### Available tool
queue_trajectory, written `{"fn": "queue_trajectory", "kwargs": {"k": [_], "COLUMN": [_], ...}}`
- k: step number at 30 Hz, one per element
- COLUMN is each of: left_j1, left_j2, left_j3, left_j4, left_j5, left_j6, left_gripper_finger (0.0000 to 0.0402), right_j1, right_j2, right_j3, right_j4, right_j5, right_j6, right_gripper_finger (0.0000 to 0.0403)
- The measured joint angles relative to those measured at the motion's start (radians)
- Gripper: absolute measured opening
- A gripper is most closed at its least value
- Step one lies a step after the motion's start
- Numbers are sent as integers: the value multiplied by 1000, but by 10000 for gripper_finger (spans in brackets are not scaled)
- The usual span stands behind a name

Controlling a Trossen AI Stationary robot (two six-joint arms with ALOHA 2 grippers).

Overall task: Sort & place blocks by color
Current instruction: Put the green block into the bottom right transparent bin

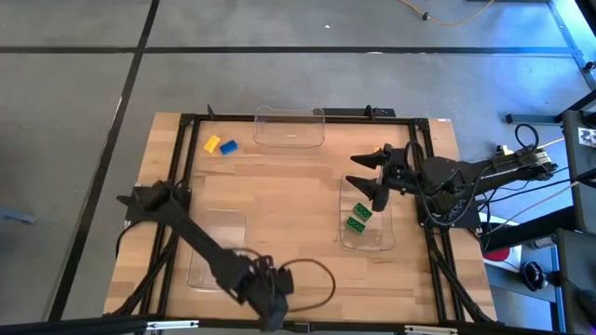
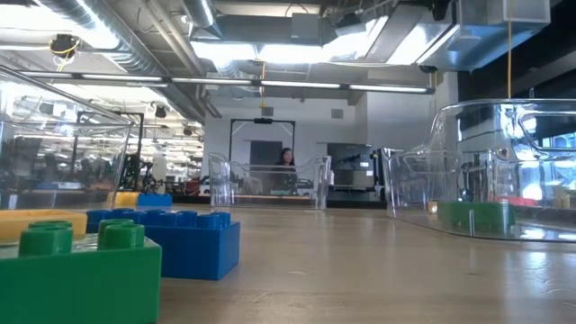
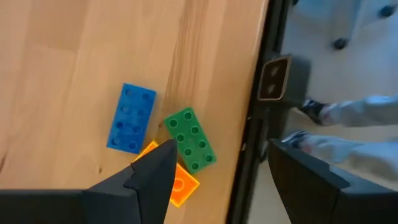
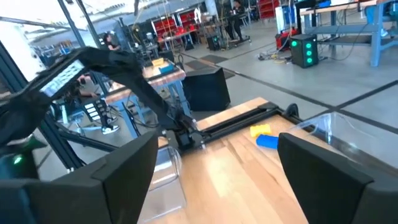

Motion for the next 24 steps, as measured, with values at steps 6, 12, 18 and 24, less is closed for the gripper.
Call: {"fn": "queue_trajectory", "kwargs": {"k": [6, 12, 18, 24], "left_j1": [-13, 1, 6, 9], "left_j2": [89, 135, 147, 147], "left_j3": [1, 1, -12, -40], "left_j4": [-8, 12, 34, 71], "left_j5": [-59, 28, -13, -14], "left_j6": [26, -11, -83, -107], "left_gripper_finger": [243, 243, 243, 243], "right_j1": [0, 0, 0, 0], "right_j2": [0, 0, 1, 1], "right_j3": [0, 0, 0, 0], "right_j4": [-13, -22, -56, -85], "right_j5": [5, 6, 7, 54], "right_j6": [-2, -2, -2, -2], "right_gripper_finger": [332, 332, 332, 332]}}
